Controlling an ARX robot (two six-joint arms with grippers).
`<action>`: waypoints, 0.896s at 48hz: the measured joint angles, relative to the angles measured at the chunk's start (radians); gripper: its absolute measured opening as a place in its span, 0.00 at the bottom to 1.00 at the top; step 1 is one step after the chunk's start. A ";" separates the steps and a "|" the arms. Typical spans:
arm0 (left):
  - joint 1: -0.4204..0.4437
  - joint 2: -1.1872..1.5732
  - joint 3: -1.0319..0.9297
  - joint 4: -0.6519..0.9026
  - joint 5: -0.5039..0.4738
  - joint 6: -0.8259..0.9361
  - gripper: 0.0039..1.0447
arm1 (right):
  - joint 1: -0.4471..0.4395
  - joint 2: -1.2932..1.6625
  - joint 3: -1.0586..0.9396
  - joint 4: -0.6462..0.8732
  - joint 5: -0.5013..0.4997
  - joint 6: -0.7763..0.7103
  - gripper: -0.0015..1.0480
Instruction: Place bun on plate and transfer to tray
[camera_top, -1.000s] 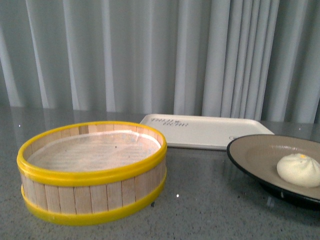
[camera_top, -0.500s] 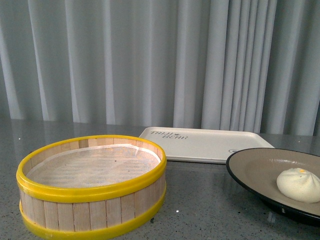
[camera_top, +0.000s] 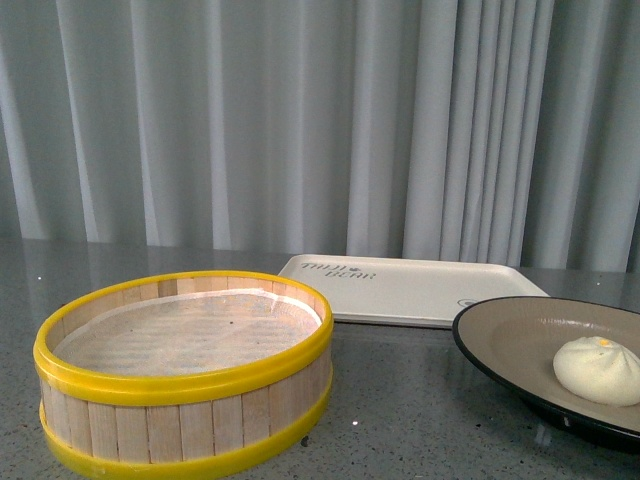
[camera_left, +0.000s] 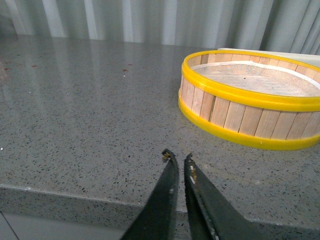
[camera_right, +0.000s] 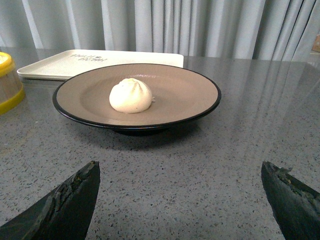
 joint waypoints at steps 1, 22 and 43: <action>0.000 0.000 0.000 0.000 0.000 0.000 0.14 | 0.000 0.000 0.000 0.000 0.000 0.000 0.92; 0.000 0.000 0.000 0.000 0.000 0.000 0.91 | 0.000 0.000 0.000 0.000 0.000 0.000 0.92; 0.000 0.000 0.000 0.000 0.000 0.000 0.94 | 0.000 0.001 0.000 -0.001 0.005 0.002 0.92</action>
